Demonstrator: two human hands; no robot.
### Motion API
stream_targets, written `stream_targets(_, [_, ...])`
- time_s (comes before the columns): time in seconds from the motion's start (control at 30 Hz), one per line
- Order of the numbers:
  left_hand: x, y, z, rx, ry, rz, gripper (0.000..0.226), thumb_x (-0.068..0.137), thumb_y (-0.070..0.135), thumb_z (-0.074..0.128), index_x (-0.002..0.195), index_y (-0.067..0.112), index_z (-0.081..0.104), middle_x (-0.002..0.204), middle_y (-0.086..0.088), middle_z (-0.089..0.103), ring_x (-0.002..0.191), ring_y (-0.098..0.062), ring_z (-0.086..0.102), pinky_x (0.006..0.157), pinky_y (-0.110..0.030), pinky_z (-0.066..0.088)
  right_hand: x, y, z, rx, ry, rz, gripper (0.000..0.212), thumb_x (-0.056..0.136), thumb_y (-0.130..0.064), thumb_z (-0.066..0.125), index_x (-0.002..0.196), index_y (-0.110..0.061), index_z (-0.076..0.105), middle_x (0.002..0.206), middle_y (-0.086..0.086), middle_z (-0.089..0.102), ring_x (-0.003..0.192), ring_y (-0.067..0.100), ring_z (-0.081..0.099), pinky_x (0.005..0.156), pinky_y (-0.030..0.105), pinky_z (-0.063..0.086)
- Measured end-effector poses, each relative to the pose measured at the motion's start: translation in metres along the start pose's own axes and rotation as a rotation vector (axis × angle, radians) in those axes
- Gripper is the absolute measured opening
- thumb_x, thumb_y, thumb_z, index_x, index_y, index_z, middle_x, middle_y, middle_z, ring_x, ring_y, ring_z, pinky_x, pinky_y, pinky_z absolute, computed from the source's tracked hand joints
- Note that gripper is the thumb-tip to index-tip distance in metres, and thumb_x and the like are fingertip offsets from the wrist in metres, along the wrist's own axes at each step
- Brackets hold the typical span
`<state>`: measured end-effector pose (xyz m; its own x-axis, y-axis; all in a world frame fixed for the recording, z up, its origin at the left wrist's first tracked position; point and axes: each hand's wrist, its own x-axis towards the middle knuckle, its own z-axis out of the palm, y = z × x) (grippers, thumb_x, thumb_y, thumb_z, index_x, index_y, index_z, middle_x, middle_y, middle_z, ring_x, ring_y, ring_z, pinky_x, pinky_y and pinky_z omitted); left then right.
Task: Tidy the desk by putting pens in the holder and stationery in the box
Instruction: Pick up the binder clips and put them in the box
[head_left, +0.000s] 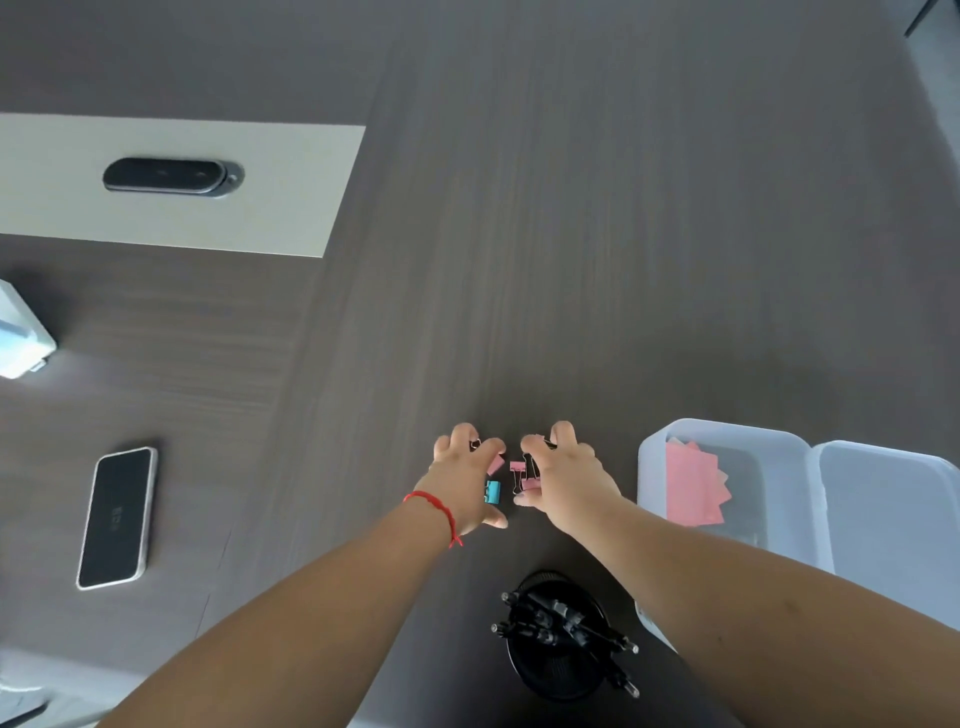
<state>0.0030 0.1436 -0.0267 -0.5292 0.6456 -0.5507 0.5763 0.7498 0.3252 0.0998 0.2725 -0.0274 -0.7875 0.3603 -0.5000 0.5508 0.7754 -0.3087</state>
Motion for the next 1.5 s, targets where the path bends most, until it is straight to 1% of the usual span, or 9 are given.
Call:
stream_targets(0.13, [0.001,0.003,0.005,0.018,0.031,0.014,0.069,0.071,0.037,0.079,0.129,0.029,0.043,0.135,-0.003,0.028,0.123,-0.026,0.031,0.096,-0.039,0.050,-0.001,-0.001,0.002,-0.027,0.007,-0.042,0.054,0.085,-0.039,0.065,0.132,-0.029,0.041,0.131,0.010,0.033,0.104,0.032,0.051,0.080,0.039,0.053])
stream_targets(0.33, [-0.001,0.002,0.006,0.014,0.028,0.042,0.062,0.074,0.035,0.075,0.127,0.025,0.044,0.131,-0.005,0.031,0.112,-0.028,0.044,0.093,-0.039,0.051,0.004,-0.006,-0.002,-0.025,-0.051,-0.001,0.054,0.080,-0.034,0.068,0.128,-0.027,0.043,0.126,0.009,0.033,0.102,0.033,0.050,0.076,0.037,0.051])
stream_targets(0.5, [-0.002,0.006,0.006,-0.064,0.037,0.028,0.051,0.074,0.022,0.071,0.118,0.021,0.047,0.124,-0.004,0.033,0.099,-0.026,0.049,0.084,-0.037,0.054,0.006,-0.011,-0.005,-0.048,-0.106,0.025,0.055,0.076,-0.032,0.071,0.123,-0.025,0.043,0.122,0.010,0.032,0.095,0.031,0.046,0.071,0.036,0.048])
stream_targets(0.63, [-0.001,0.011,0.011,-0.103,0.049,0.039,0.034,0.081,0.010,0.061,0.114,0.013,0.053,0.122,-0.008,0.041,0.098,-0.028,0.054,0.085,-0.037,0.051,0.007,-0.011,-0.004,-0.046,-0.112,0.049,0.051,0.075,-0.031,0.071,0.117,-0.026,0.044,0.121,0.008,0.031,0.089,0.028,0.039,0.069,0.036,0.048])
stream_targets(0.8, [0.003,0.014,0.021,-0.094,0.071,0.041,0.035,0.086,0.008,0.055,0.120,0.013,0.055,0.120,-0.007,0.045,0.104,-0.028,0.052,0.087,-0.035,0.050,0.006,-0.012,-0.001,-0.023,-0.105,0.040,0.048,0.076,-0.031,0.070,0.116,-0.027,0.044,0.123,0.008,0.032,0.100,0.031,0.047,0.074,0.037,0.055])
stream_targets(1.03, [0.006,0.019,0.028,-0.089,0.106,0.053,0.035,0.089,0.017,0.055,0.124,0.017,0.049,0.122,-0.002,0.046,0.109,-0.024,0.050,0.087,-0.032,0.050,0.002,-0.009,-0.001,0.053,-0.071,0.055,0.045,0.077,-0.027,0.068,0.116,-0.026,0.046,0.122,0.005,0.036,0.095,0.028,0.042,0.069,0.034,0.046])
stream_targets(1.17, [0.003,0.020,0.031,-0.123,0.131,0.032,0.039,0.088,0.008,0.051,0.125,0.017,0.047,0.127,-0.002,0.043,0.114,-0.023,0.046,0.092,-0.035,0.050,0.001,-0.008,0.000,0.073,-0.066,0.058,0.044,0.079,-0.029,0.067,0.118,-0.024,0.047,0.123,0.003,0.041,0.100,0.029,0.045,0.076,0.035,0.048])
stream_targets(1.3, [0.003,0.021,0.029,-0.140,0.136,0.020,0.045,0.088,0.007,0.049,0.131,0.020,0.043,0.130,0.000,0.043,0.117,-0.022,0.047,0.092,-0.035,0.051,0.002,-0.009,0.001,0.016,-0.069,0.043,0.043,0.085,-0.033,0.062,0.123,-0.017,0.049,0.125,0.004,0.045,0.107,0.034,0.048,0.081,0.035,0.046])
stream_targets(1.5, [0.008,0.025,0.025,-0.120,0.101,0.004,0.034,0.088,0.006,0.048,0.120,0.017,0.049,0.122,-0.002,0.046,0.113,-0.024,0.047,0.085,-0.034,0.052,-0.001,-0.008,0.003,0.002,-0.061,0.030,0.042,0.089,-0.036,0.060,0.125,-0.017,0.049,0.128,0.004,0.044,0.105,0.034,0.048,0.081,0.034,0.045])
